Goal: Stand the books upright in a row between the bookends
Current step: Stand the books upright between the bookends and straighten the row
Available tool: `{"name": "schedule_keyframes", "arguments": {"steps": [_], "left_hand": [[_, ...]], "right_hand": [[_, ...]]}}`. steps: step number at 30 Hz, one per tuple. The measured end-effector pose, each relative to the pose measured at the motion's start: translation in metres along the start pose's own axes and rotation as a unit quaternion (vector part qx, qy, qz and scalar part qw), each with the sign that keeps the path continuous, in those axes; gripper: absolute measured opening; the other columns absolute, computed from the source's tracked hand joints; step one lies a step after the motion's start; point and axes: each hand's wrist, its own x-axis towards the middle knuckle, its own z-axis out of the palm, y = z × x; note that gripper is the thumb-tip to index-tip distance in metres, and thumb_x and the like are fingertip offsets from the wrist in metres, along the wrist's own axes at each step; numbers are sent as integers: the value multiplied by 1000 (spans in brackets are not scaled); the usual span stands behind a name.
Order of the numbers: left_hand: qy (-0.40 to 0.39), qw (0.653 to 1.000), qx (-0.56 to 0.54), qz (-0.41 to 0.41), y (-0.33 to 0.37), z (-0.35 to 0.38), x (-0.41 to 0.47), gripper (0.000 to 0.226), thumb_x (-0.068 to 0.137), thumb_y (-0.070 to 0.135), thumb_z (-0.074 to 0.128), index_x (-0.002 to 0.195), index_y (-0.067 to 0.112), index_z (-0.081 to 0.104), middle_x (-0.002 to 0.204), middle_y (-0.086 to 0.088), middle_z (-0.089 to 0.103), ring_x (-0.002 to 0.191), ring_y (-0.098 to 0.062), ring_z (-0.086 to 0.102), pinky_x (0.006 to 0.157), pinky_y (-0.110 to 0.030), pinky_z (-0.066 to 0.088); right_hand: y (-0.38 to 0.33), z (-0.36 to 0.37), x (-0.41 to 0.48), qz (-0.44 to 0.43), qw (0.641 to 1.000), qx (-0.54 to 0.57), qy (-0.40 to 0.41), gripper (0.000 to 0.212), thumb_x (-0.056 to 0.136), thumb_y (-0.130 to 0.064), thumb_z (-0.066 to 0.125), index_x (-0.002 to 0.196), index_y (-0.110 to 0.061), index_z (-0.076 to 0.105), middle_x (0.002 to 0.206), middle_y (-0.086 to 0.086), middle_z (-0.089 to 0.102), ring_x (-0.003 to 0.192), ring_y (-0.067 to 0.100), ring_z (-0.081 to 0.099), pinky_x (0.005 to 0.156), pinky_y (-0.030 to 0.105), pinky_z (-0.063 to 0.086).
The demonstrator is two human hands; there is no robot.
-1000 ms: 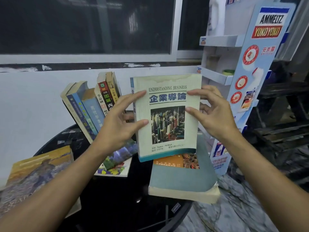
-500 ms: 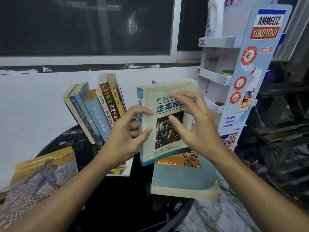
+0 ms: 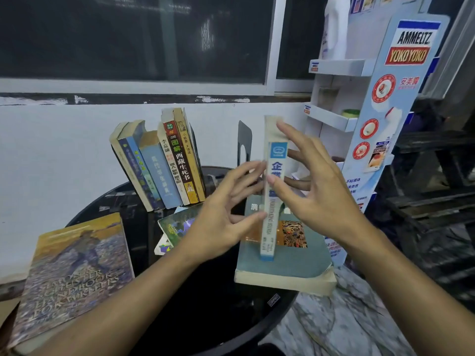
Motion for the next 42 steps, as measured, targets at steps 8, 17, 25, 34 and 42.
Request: {"name": "schedule_keyframes", "arguments": {"steps": [8,17,25,34,42], "left_hand": [[4,999,44,6,-13,35,0,85,88,-3,72,153,36,35,162,22,30,149,0,29,92,-37,60],[30,998,48,-18,-23,39,0,73,87,10,77,149,35,48,155,17,40,143,3,36,94,-29,58],[67,963,259,4,-17,-27,22,66,94,7,69,148,37,47,153,20,44,142,2,37,114,-33,44],[155,808,566,-48,-15,-137,82,61,90,20,71,146,31,49,158,4,38,149,-20,27,121,-60,11],[96,750,642,-122,-13,-164,110,59,90,50,69,144,41,49,163,8,32,155,-25,15,111,-78,-3]], "right_hand": [[-3,-16,-6,38,997,-46,43,55,93,-30,71,141,-33,44,130,-13,59,117,2,61,83,28,60],[-2,-10,1,54,981,-118,144,46,92,-18,72,133,-19,51,106,-15,63,94,-11,61,70,19,58],[-6,2,21,65,983,-91,145,43,92,-21,72,128,-24,48,104,-23,59,97,-19,58,69,14,58],[-17,28,56,42,986,-88,135,42,94,-20,71,128,-23,47,112,-13,61,94,8,65,71,26,62],[-7,56,91,40,989,-80,120,42,95,-17,68,131,-20,47,111,-4,64,86,2,60,64,2,49]]}}
